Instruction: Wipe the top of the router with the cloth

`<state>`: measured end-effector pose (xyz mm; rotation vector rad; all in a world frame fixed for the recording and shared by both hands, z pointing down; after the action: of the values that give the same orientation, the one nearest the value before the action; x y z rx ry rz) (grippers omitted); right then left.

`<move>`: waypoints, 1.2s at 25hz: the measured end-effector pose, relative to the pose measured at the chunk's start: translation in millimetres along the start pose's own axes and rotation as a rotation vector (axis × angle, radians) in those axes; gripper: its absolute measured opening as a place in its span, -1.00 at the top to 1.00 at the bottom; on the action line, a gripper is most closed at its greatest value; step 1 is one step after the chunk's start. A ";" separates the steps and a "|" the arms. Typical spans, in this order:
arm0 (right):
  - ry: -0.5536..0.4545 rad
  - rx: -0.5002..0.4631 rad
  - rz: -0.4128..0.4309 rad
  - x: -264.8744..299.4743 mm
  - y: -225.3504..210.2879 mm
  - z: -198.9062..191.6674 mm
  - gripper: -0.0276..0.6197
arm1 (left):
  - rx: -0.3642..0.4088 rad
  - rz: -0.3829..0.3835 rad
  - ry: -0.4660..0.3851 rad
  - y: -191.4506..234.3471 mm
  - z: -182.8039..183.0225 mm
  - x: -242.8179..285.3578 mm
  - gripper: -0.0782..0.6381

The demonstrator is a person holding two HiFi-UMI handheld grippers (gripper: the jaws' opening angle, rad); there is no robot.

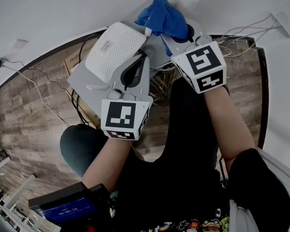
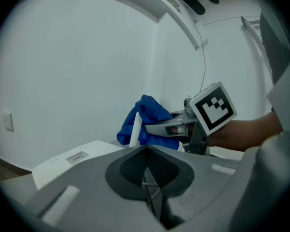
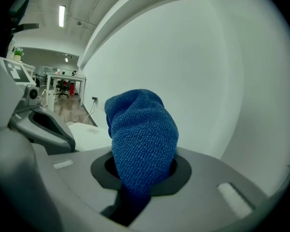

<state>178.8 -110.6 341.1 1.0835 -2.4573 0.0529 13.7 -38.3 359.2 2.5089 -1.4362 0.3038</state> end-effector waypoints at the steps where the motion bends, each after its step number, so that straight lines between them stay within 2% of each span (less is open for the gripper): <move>1: -0.024 -0.001 -0.021 -3.3 0.2 5.1 0.57 | 0.000 0.000 0.001 0.5 0.1 0.2 0.78; 6: -0.116 0.062 -0.074 -27.4 3.4 36.3 0.57 | -0.042 -0.026 0.037 -0.4 3.5 -5.4 0.78; 8: -0.163 0.083 -0.088 -40.8 1.9 53.3 0.57 | -0.071 -0.037 0.006 -1.5 18.4 -11.4 0.78; 10: -0.188 0.107 -0.094 -57.1 2.9 70.3 0.57 | -0.112 -0.009 -0.007 -1.4 39.7 -22.1 0.78; 13: -0.166 0.171 -0.094 -83.8 8.3 94.8 0.57 | -0.173 0.047 -0.006 -2.3 73.1 -41.0 0.78; 15: -0.132 0.222 -0.082 -106.6 17.7 112.6 0.57 | -0.192 0.049 0.009 -6.1 97.7 -59.2 0.78; 19: -0.088 0.277 -0.048 -176.0 39.2 176.3 0.57 | -0.146 0.067 0.054 -17.9 175.4 -118.2 0.78; 23: -0.110 0.270 0.001 -262.8 50.4 275.6 0.57 | -0.083 0.119 0.065 -45.3 287.0 -195.8 0.78; 26: -0.160 0.227 -0.007 -333.4 76.5 349.6 0.57 | -0.027 0.123 0.009 -77.1 366.9 -264.3 0.78; 30: -0.239 0.208 -0.102 -405.5 143.2 408.2 0.57 | 0.029 0.100 -0.125 -97.7 421.3 -355.2 0.78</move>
<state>158.1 182.4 -174.0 1.3737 -2.6483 0.1584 -51.7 172.3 -155.2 2.5244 -1.6190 0.1888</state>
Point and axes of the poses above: the fingertips, and each gripper's own axes: x forward along the fingers, y to its left, z out of its top, the point moved 10 cm from there along -x, backward along the fingers, and after that the axes turned 9 degrees about z, right-handed, at the moved point
